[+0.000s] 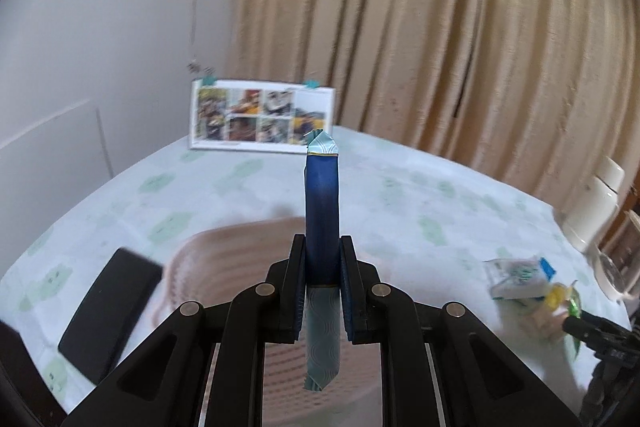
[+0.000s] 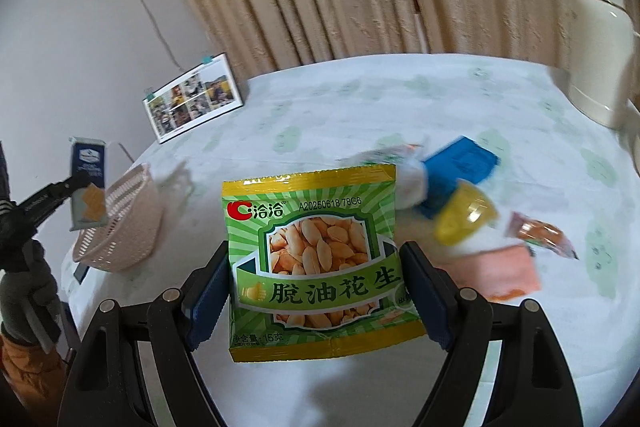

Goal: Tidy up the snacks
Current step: 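Drop the box into the pink basket with the left tool while the right tool drops the peanut bag in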

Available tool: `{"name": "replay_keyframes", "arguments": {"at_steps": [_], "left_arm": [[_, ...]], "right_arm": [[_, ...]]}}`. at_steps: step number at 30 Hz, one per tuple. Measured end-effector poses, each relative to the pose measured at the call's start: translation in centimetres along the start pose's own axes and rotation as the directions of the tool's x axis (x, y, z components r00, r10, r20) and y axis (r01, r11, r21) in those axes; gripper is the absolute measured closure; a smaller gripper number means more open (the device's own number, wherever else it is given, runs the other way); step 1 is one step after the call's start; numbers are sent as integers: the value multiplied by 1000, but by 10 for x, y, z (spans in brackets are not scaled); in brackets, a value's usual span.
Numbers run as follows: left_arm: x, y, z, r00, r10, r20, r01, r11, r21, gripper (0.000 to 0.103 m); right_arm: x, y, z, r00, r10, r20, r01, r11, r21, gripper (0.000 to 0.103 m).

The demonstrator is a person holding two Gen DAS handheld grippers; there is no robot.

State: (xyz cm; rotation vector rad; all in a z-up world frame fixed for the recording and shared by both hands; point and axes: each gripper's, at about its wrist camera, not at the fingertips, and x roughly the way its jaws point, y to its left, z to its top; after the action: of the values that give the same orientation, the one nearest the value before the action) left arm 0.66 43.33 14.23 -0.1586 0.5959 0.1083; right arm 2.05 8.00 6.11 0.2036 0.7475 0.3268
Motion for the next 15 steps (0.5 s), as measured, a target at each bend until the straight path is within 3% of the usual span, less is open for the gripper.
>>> {"name": "replay_keyframes", "arguments": {"at_steps": [4,15], "left_arm": [[-2,16,-4,999,31,18,-30,999,-30,51],[-19,41,-10,992,108,69,-107,994,-24,43]], "right_arm": [[8,28,5,999,33,-8,-34,999,-40,24],[28,118,30,985,168,-36,-171,976,-132,24]]}}
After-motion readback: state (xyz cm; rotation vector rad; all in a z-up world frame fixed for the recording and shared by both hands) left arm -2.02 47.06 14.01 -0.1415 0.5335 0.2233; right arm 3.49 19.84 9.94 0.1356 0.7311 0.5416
